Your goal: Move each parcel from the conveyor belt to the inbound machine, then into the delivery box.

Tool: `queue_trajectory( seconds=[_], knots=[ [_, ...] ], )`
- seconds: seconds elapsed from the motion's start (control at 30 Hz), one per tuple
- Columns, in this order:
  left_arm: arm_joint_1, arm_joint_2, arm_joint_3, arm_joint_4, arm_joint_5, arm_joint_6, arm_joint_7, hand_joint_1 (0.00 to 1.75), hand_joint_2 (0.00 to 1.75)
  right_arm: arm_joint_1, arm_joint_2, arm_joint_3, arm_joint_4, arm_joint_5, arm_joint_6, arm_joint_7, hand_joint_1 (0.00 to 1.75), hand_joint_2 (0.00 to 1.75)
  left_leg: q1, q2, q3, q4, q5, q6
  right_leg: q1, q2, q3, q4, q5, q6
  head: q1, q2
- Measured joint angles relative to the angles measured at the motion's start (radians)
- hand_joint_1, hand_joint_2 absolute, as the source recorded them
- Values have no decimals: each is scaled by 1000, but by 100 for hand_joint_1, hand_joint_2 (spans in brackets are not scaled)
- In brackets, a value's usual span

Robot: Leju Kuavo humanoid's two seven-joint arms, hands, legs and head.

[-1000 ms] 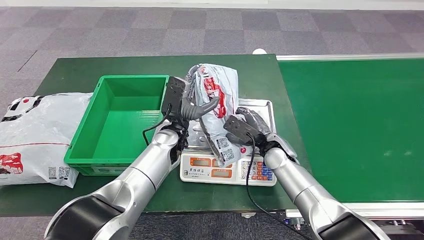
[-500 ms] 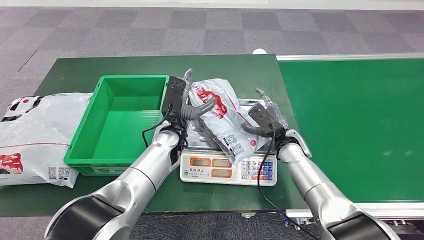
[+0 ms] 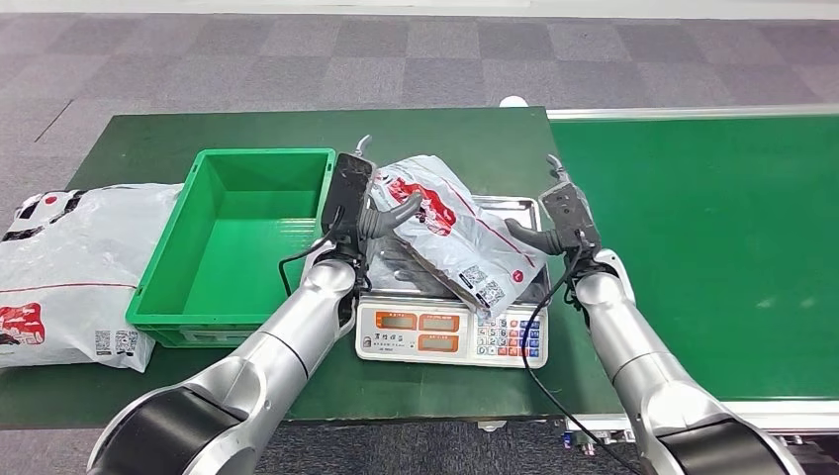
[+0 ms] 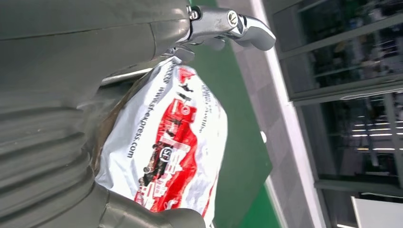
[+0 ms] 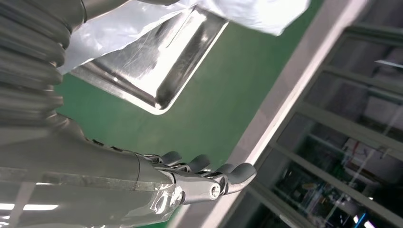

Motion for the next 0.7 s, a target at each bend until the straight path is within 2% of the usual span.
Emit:
queue_trajectory(
  seconds=[0.23,0.37,0.57,0.7],
  knots=[
    [0,0,-27,-3,-48,4,-37,0,175,1,0,-54,6,-56,34,-30,0,175,0,0,0,0,0,0,0,0,0,0,0,0,0,0],
    [-1,0,-65,-7,-145,14,-54,0,175,2,-5,-94,9,-114,57,-60,0,175,0,0,0,0,0,0,0,0,0,0,0,0,0,0],
    [-24,0,-163,3,-371,54,34,0,175,2,-28,-162,28,-164,89,-92,0,175,0,0,0,0,0,0,0,0,0,0,0,0,0,0],
    [-46,0,-275,15,-533,22,113,0,175,3,-39,-197,29,-192,122,-98,0,175,-1,0,0,1,0,0,0,0,0,0,0,0,0,0]
  ],
)
